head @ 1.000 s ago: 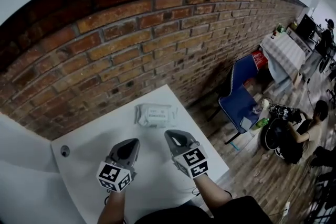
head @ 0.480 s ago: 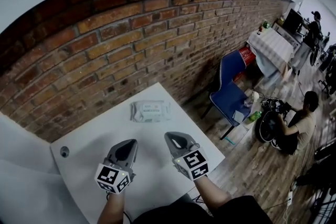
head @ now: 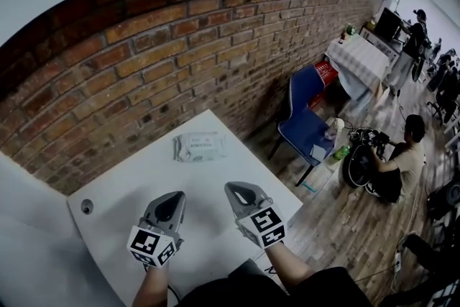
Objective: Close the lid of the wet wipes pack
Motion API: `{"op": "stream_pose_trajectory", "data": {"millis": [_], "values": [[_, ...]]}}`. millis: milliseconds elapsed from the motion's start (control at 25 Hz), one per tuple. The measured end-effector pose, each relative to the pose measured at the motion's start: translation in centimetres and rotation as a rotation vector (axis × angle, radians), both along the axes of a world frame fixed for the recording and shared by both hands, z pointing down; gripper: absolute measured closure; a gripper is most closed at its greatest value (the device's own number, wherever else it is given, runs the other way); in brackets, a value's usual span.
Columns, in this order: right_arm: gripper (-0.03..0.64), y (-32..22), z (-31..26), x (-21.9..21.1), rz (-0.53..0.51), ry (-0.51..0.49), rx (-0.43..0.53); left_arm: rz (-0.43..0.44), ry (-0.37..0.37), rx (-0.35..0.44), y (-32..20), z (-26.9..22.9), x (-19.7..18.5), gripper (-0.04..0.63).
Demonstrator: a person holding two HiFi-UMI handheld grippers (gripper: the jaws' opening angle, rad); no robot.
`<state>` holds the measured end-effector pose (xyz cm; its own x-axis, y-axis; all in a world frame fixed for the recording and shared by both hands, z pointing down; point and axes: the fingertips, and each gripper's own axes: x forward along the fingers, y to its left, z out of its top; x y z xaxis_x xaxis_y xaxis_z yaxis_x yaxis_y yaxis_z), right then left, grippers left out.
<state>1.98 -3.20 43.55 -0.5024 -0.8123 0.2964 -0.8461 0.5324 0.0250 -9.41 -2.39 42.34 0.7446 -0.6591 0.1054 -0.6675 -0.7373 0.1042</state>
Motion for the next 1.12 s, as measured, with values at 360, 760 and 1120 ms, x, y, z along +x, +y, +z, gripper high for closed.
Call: {"op": "stream_pose_trajectory", "data": {"millis": [360, 760, 1120], "values": [[0.618, 3.0, -0.6, -0.6, 0.022, -0.002, 0.019, 0.007, -0.014, 0.024, 2.6, -0.5, -1.1, 0.592], [0.618, 6.5, 0.0, -1.1, 0.030, -0.005, 0.006, 0.023, -0.005, 0.022, 5.7, -0.5, -1.4, 0.592], [0.619, 9.0, 0.5, -1.0, 0.054, -0.003, -0.005, 0.026, -0.002, 0.012, 8.1, -0.1, -2.0, 0.592]]}}
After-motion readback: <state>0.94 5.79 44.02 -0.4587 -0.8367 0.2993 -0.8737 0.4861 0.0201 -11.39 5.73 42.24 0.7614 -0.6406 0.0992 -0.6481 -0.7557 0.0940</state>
